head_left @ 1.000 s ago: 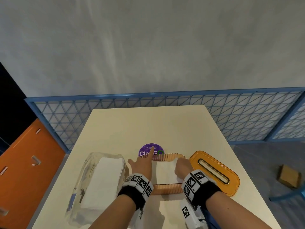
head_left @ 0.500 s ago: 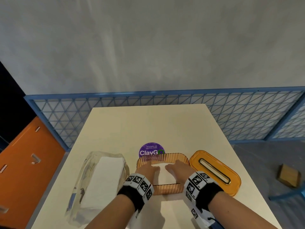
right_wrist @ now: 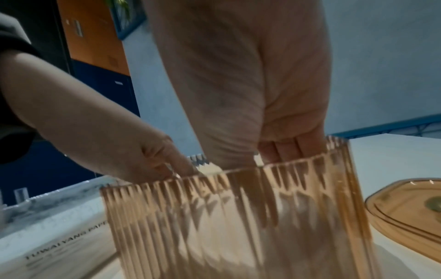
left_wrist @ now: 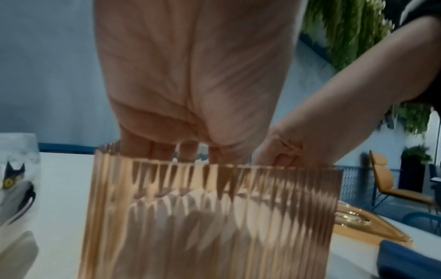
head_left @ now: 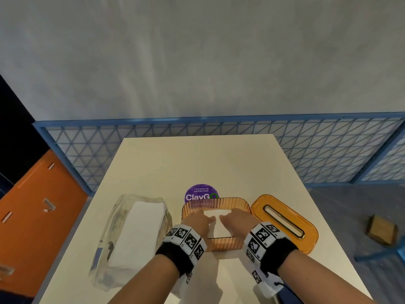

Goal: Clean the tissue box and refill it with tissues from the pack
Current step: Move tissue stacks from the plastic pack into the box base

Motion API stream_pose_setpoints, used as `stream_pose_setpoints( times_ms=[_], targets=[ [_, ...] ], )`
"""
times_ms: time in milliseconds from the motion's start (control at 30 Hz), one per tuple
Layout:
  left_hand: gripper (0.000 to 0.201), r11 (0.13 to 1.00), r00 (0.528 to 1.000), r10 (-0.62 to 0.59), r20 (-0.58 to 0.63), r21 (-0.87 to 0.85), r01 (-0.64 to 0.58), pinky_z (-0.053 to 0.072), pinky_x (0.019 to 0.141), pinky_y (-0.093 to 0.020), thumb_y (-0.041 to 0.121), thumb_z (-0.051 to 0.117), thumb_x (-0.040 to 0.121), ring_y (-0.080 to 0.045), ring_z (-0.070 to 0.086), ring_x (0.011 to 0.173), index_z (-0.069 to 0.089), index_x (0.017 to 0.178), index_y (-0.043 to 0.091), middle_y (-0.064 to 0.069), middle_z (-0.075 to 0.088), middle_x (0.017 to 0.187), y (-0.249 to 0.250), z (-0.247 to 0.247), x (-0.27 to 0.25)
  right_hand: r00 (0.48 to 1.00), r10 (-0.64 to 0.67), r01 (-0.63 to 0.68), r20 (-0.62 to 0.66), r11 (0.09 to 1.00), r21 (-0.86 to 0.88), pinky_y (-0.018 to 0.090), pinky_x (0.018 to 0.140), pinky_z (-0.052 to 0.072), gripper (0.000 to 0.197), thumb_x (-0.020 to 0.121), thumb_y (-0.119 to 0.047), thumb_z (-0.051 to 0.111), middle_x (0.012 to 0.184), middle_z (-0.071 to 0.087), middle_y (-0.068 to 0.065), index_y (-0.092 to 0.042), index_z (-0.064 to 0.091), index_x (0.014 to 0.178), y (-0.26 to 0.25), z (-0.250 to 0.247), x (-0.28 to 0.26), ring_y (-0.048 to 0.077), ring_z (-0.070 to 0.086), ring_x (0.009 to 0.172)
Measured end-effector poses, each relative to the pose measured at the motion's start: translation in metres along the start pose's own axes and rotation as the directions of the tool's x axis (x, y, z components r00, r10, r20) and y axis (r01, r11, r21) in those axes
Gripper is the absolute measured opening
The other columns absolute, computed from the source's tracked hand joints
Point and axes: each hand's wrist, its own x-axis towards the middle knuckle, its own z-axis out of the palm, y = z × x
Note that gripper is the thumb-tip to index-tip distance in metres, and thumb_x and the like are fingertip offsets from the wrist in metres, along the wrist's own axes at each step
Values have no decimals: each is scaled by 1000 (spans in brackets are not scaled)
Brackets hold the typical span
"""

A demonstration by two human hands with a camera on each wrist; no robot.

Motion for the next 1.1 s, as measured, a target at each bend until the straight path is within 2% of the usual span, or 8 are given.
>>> stream_pose_setpoints(
  times_ms=[133, 333, 400, 500, 600, 767, 867, 1100],
  targets=[
    [41, 999, 999, 34, 27, 40, -35, 41, 99, -33, 26, 35, 100, -26, 51, 121, 52, 126, 0, -16, 54, 129, 4, -2, -11, 998, 56, -60, 36, 991, 121, 25, 69, 36, 37, 99, -24, 34, 81, 47, 5, -6, 59, 119, 0, 3, 1, 21, 47, 90],
    [54, 999, 999, -14, 44, -42, 16, 42, 97, -31, 42, 34, 99, -25, 55, 118, 56, 122, -1, -15, 60, 126, 5, -4, -11, 997, 38, -43, 65, 996, 81, 29, 83, 39, 40, 100, -29, 36, 124, 59, 14, -5, 60, 122, -1, 0, 4, 26, 55, 107],
    [47, 979, 995, 64, -76, -189, -77, 43, 93, -30, 37, 36, 100, -24, 60, 110, 63, 116, 3, -13, 65, 119, -2, -8, -14, 999, 3, 3, -42, 990, 139, 31, 92, 43, 33, 97, -27, 44, 127, 59, 9, -14, 62, 121, 7, -1, -1, 24, 55, 115],
    [29, 873, 879, 36, -475, -414, -260, 45, 89, -28, 19, 46, 97, -24, 62, 103, 64, 119, 13, -7, 67, 113, -31, -16, -25, 921, 11, 88, -388, 967, 238, 28, 92, 44, 38, 93, -16, 51, 125, 57, 3, -23, 54, 130, 22, -2, -19, 20, 52, 116],
    [28, 886, 700, -228, -676, -442, -138, 47, 89, -39, 11, 49, 91, -28, 57, 106, 62, 117, 10, -11, 62, 114, -68, -15, -32, 774, 153, 47, -614, 954, 296, 27, 78, 46, 43, 95, -12, 45, 119, 53, 7, -21, 45, 137, 36, 2, -31, 22, 52, 106],
    [52, 814, 785, -562, -260, -340, 471, 34, 103, -44, 43, 48, 93, -30, 35, 130, 37, 132, 11, -9, 37, 138, -102, 11, -35, 851, 340, -75, -400, 833, 548, 40, 86, 46, 49, 100, -25, 29, 126, 49, 19, -18, 22, 147, 38, 17, -21, 36, 54, 108],
    [64, 830, 793, -552, -258, -261, 493, 40, 98, -40, 55, 50, 88, -26, 36, 128, 36, 131, 11, -6, 32, 137, -107, 29, -31, 879, 343, -97, -331, 809, 580, 41, 90, 46, 50, 101, -26, 26, 128, 51, 20, -19, 14, 149, 35, 26, -13, 36, 55, 111],
    [48, 807, 786, -566, -249, -362, 467, 40, 97, -40, 43, 41, 96, -27, 36, 128, 40, 129, 7, -9, 33, 137, -109, 29, -31, 910, 326, -142, -256, 825, 547, 37, 80, 48, 52, 103, -26, 24, 117, 60, 16, -19, 4, 151, 37, 30, -7, 28, 60, 100]
  ],
)
